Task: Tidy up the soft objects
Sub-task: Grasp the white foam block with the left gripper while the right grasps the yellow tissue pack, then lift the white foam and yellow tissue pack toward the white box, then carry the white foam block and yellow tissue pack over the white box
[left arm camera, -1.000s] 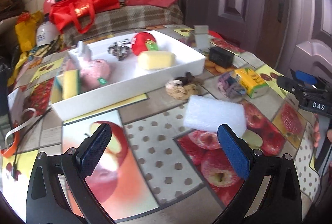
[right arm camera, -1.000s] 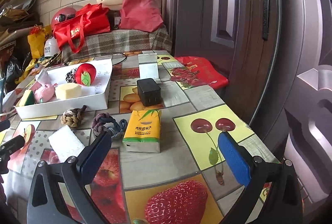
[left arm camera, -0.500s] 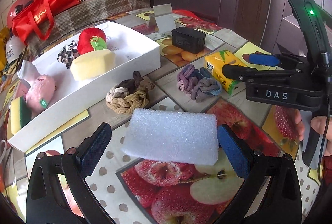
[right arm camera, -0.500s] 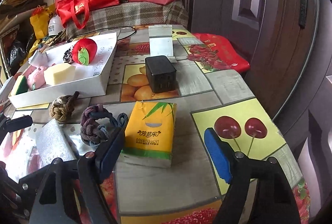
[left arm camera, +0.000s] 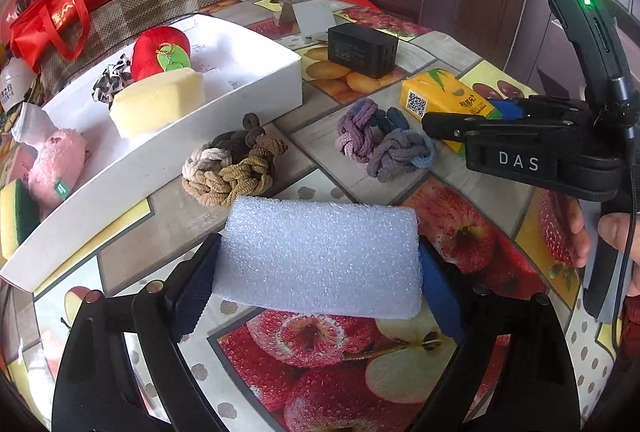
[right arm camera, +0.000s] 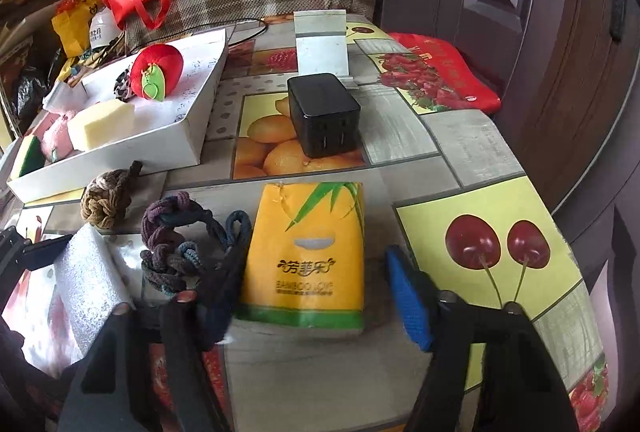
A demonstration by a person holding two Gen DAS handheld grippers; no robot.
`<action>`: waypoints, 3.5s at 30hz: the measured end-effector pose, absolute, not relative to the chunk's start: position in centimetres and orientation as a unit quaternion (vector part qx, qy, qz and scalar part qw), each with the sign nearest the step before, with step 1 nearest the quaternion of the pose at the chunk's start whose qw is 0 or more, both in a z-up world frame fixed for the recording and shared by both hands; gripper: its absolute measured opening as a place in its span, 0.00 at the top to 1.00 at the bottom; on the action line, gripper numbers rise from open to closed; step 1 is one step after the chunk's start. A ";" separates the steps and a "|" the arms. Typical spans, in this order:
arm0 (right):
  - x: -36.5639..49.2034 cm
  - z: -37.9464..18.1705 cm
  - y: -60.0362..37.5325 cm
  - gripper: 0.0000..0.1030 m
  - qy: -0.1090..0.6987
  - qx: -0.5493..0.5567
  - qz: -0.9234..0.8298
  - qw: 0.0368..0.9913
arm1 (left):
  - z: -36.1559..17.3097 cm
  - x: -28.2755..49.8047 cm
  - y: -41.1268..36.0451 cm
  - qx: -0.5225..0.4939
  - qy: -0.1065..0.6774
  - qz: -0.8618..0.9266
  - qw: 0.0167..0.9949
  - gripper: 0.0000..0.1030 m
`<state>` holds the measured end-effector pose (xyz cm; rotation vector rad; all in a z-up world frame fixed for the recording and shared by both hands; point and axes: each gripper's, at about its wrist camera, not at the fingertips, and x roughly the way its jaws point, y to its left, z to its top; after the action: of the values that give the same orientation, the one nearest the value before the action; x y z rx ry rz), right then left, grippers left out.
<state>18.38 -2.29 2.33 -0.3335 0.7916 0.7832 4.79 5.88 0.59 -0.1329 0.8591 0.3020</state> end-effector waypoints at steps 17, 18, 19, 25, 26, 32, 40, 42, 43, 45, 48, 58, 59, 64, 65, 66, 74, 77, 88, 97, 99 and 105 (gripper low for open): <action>14.1 6.4 -10.2 0.52 0.214 -0.046 0.340 0.914 | 5.2 -6.5 5.6 -0.034 0.202 0.294 0.934 0.11; 13.7 6.6 -10.0 0.52 0.203 -0.052 0.342 0.916 | 5.2 -7.3 5.9 -0.036 0.199 0.306 0.930 0.11; 13.1 6.8 -9.8 0.52 0.194 -0.060 0.344 0.917 | 5.2 -8.0 6.3 -0.040 0.196 0.319 0.926 0.11; 10.1 7.0 -7.8 0.52 0.171 -0.087 0.380 0.905 | 5.0 -11.7 9.0 -0.080 0.186 0.379 0.903 0.11; 9.6 7.0 -7.5 0.52 0.170 -0.089 0.386 0.902 | 4.9 -12.3 9.2 -0.083 0.183 0.386 0.900 0.11; 6.5 6.8 -4.4 0.52 0.173 -0.097 0.430 0.881 | 4.8 -13.9 10.1 -0.087 0.175 0.409 0.891 0.11; 3.6 6.1 -1.0 0.52 0.181 -0.101 0.464 0.861 | 4.8 -13.6 10.8 -0.078 0.179 0.420 0.886 0.11; 2.8 5.9 -0.1 0.52 0.178 -0.108 0.470 0.858 | 4.8 -13.4 11.2 -0.078 0.183 0.421 0.885 0.11; 2.5 5.8 0.4 0.52 0.176 -0.111 0.473 0.856 | 4.7 -13.3 11.4 -0.079 0.184 0.421 0.885 0.11; 2.1 5.7 1.2 0.52 0.172 -0.119 0.479 0.853 | 4.7 -13.0 11.9 -0.079 0.187 0.421 0.884 0.11; 1.3 5.6 2.1 0.52 0.165 -0.129 0.484 0.850 | 4.7 -12.5 12.6 -0.079 0.191 0.426 0.881 0.11; 0.8 5.5 4.0 0.52 0.164 -0.135 0.486 0.848 | 4.7 -11.3 14.1 -0.080 0.190 0.433 0.877 0.11; 1.0 5.5 4.3 0.51 0.167 -0.134 0.485 0.848 | 4.7 -11.2 14.3 -0.081 0.191 0.432 0.878 0.10; 1.6 5.5 5.8 0.51 0.177 -0.134 0.482 0.848 | 4.7 -10.3 15.5 -0.087 0.198 0.426 0.879 0.10; 1.8 5.5 6.1 0.51 0.179 -0.133 0.482 0.848 | 4.6 -10.1 15.8 -0.091 0.200 0.422 0.879 0.10; 1.9 5.5 6.4 0.51 0.180 -0.132 0.481 0.848 | 4.6 -9.9 16.1 -0.095 0.204 0.418 0.880 0.11; 3.2 5.4 9.2 0.51 0.189 -0.134 0.478 0.848 | 4.3 -7.8 19.0 -0.117 0.223 0.412 0.876 0.11; 3.8 5.3 10.1 0.51 0.197 -0.137 0.478 0.845 | 4.2 -7.1 20.1 -0.128 0.228 0.413 0.872 0.11; 6.4 5.0 13.5 0.51 0.222 -0.141 0.465 0.846 | 4.1 -5.1 23.0 -0.145 0.234 0.418 0.865 0.11; 8.5 5.1 15.3 0.51 0.229 -0.124 0.436 0.862 | 4.6 -2.5 24.5 -0.102 0.233 0.433 0.865 0.11; 8.8 5.2 15.9 0.51 0.226 -0.122 0.428 0.867 | 4.6 -2.0 25.1 -0.098 0.234 0.437 0.863 0.11; 9.6 5.3 17.3 0.51 0.224 -0.120 0.411 0.876 | 4.5 -1.0 26.5 -0.099 0.241 0.441 0.859 0.10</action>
<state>9.65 17.28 5.31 -0.2495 0.4673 0.8571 -0.98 26.49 4.46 -0.2079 0.5055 0.9270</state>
